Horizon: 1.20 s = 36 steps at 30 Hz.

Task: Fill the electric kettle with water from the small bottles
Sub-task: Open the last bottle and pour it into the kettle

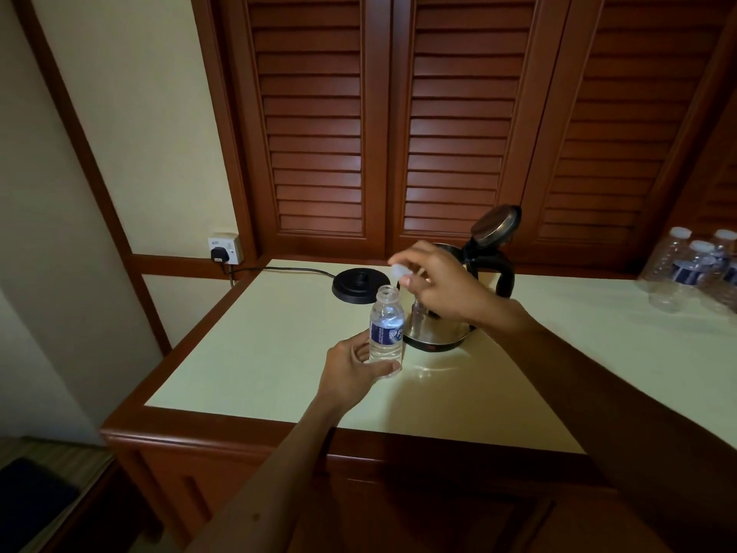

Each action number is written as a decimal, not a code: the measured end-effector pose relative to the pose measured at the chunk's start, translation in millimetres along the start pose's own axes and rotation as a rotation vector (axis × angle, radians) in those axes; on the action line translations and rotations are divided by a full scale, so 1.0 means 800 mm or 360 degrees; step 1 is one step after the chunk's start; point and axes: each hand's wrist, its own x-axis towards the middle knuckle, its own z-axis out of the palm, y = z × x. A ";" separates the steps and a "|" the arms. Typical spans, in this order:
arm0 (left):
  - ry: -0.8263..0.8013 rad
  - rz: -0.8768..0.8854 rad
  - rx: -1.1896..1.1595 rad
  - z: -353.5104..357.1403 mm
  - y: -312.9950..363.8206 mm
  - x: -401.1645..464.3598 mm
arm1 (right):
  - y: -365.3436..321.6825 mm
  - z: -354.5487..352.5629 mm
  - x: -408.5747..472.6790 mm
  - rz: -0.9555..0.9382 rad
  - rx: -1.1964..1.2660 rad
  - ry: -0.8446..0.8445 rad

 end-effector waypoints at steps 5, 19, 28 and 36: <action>0.0006 -0.0007 0.0013 0.000 -0.001 0.001 | 0.057 0.041 -0.074 0.0348 0.0101 0.0056; 0.0046 -0.0078 0.0077 0.003 0.000 0.000 | 0.118 0.072 -0.146 0.0606 -0.0017 -0.0217; 0.0108 -0.0095 0.0042 0.009 0.007 -0.005 | 0.186 0.046 -0.181 0.0634 -0.0471 0.0020; 0.0195 -0.0118 0.0191 0.010 0.023 -0.001 | 0.196 0.053 -0.180 0.0615 -0.0491 -0.0046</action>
